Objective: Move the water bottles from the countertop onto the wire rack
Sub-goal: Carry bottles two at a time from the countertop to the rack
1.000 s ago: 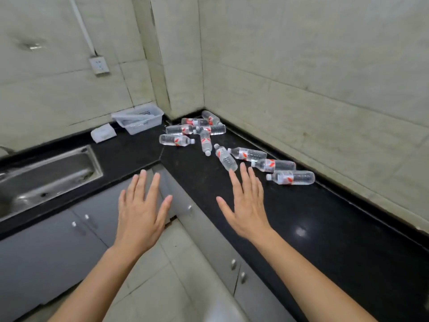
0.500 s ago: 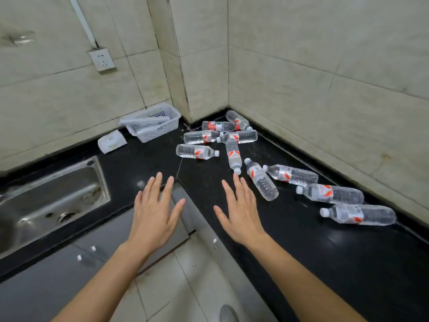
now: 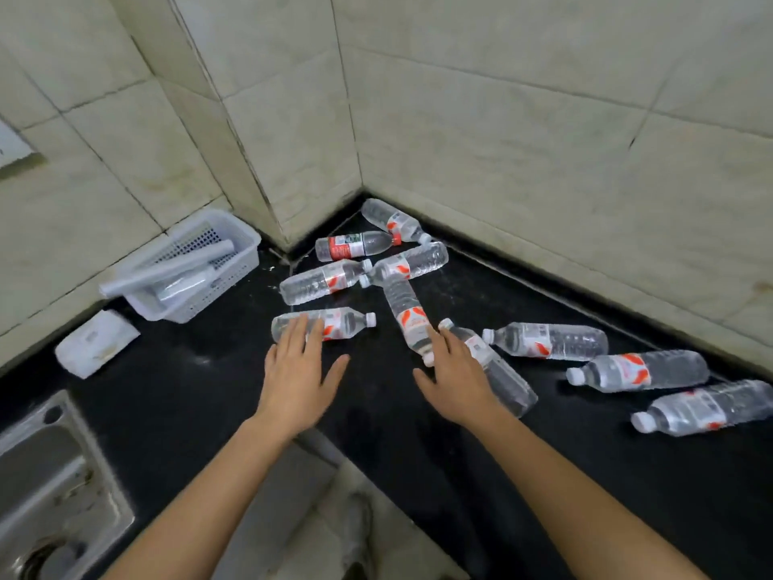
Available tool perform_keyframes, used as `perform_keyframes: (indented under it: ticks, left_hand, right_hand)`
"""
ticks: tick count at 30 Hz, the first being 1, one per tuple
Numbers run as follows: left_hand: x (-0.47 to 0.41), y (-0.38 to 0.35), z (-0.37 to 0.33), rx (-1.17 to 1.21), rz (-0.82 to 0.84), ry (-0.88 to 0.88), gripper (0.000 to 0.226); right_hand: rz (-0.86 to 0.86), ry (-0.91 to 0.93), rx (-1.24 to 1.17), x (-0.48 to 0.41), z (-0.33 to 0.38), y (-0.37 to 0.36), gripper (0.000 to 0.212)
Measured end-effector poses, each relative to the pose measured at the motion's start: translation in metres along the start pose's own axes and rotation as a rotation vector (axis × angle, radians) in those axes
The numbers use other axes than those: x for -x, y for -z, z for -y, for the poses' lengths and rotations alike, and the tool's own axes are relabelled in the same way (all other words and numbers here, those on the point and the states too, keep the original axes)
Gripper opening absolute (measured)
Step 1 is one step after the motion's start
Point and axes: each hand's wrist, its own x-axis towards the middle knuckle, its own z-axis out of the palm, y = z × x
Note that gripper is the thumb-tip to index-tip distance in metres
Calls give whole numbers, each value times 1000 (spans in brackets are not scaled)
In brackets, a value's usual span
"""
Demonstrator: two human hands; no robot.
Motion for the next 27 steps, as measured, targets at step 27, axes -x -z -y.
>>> perform_keyframes:
  ticks: [27]
  left_hand:
    - [-170, -117, 109, 125, 642, 39, 94]
  right_hand:
    - [-9, -802, -370, -84, 22, -86, 73]
